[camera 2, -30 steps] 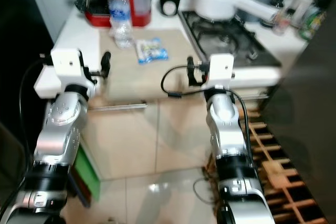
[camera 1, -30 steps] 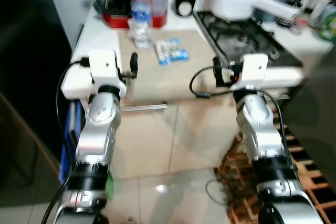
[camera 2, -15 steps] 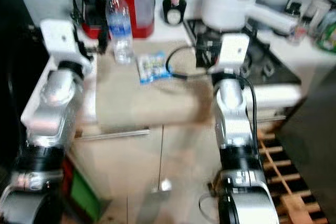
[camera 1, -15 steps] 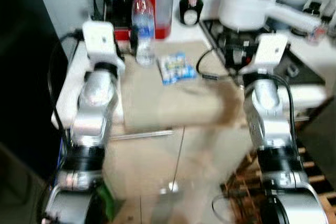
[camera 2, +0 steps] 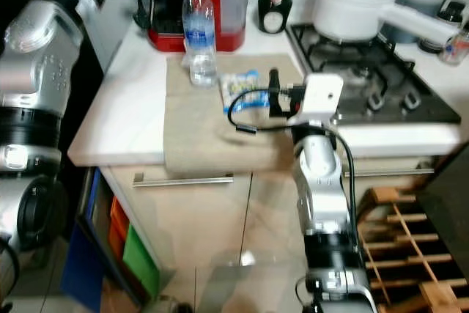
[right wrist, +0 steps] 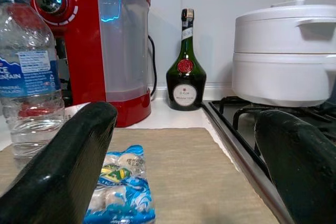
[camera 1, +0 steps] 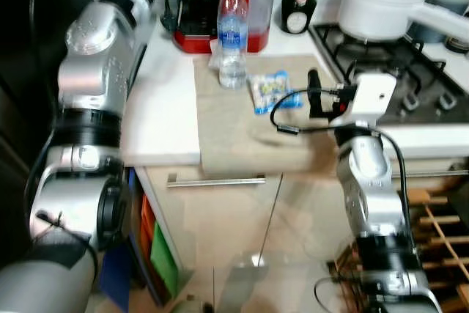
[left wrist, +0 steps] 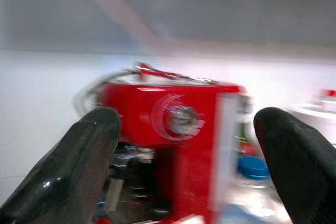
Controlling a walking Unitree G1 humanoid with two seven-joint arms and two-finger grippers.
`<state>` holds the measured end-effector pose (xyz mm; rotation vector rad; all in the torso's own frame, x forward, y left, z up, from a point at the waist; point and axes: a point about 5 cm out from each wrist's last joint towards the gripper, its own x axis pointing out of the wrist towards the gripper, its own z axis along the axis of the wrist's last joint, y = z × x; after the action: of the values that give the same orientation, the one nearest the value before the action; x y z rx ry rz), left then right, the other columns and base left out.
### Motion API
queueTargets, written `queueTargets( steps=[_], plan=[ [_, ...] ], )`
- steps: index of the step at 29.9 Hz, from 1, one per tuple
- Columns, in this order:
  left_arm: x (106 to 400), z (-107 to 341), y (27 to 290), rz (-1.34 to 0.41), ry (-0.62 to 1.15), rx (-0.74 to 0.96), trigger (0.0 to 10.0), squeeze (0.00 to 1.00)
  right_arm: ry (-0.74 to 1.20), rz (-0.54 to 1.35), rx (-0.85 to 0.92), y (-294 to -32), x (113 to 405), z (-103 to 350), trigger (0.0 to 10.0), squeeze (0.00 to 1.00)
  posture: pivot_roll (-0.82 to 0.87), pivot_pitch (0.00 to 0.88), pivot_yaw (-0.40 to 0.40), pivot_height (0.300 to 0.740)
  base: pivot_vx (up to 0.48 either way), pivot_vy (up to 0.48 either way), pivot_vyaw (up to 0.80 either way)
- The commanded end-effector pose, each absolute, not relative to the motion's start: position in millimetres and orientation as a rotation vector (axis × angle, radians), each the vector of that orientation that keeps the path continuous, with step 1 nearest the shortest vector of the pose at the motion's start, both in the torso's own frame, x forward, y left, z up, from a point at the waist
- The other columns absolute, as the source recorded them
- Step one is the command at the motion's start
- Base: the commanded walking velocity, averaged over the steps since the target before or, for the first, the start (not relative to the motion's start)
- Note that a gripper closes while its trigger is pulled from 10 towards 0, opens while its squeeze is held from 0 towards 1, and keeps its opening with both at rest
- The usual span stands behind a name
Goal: Restocking fridge
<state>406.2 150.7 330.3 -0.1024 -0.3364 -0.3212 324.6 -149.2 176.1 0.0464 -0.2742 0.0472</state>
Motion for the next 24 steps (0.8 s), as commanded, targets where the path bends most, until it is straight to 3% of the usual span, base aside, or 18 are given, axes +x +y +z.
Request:
queueTargets(
  steps=[1, 4, 24],
  plan=[
    [411.5, 326.9, 139.8, -0.383, -0.283, -0.179, 10.0, 0.00, -0.290, 0.072, 0.069, -144.3, 320.1, 181.3, 10.0, 1.00, -0.13, 0.000, 0.065, 0.740, 0.000, 0.000, 0.00],
    [413.9, 328.1, 136.7, -0.383, -0.273, -0.230, 10.0, 0.00, -0.294, 0.078, 0.075, -143.4, 315.3, 181.6, 10.0, 1.00, -0.15, 0.000, 0.069, 0.740, 0.000, 0.000, 0.00],
    [427.8, 316.1, 120.1, -0.298, -0.196, -0.156, 10.0, 0.00, -0.250, 0.061, 0.072, -144.1, 296.6, 175.8, 10.0, 1.00, -0.19, 0.033, 0.096, 0.740, 0.000, 0.000, 0.00]
  ],
)
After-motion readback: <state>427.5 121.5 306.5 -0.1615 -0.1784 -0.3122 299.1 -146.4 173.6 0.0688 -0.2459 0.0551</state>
